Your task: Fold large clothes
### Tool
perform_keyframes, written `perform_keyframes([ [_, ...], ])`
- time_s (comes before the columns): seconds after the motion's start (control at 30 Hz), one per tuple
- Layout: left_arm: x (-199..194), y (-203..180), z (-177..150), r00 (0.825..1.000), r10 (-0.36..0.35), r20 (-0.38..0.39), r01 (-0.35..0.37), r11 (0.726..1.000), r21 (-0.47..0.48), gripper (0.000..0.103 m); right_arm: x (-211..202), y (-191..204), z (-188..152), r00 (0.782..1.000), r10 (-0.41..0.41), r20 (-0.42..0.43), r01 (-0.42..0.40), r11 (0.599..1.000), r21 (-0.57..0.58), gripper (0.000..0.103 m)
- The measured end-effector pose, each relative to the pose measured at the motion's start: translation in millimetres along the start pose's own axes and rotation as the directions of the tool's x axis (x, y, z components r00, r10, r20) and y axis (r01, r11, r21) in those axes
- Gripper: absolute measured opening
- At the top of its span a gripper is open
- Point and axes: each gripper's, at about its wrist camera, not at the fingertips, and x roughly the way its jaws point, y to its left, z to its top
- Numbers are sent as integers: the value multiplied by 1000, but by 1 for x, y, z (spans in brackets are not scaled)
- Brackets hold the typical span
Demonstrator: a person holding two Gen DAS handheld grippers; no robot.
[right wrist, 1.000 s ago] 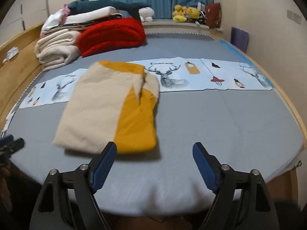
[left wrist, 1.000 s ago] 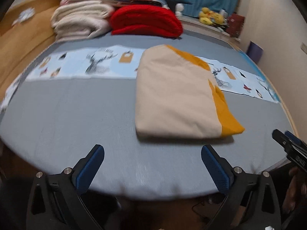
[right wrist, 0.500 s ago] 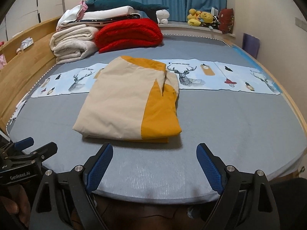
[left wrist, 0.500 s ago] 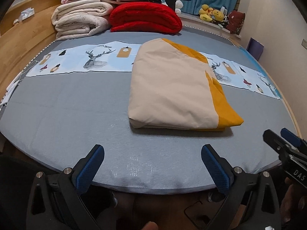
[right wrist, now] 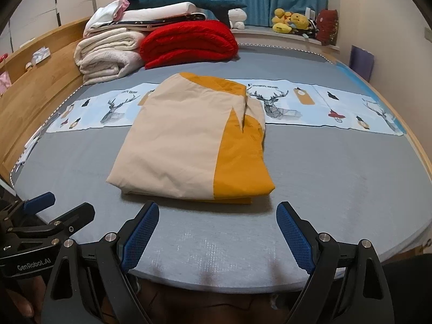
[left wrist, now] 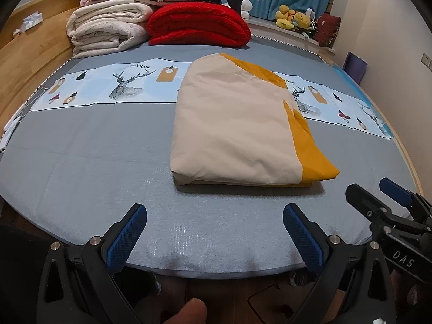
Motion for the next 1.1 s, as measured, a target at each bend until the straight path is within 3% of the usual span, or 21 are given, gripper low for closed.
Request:
perform_keyframes([
  [1.1, -4, -7, 0, 999, -15, 40, 14, 999, 36, 100, -6, 6, 2, 999, -16, 47, 18, 999, -35, 89],
])
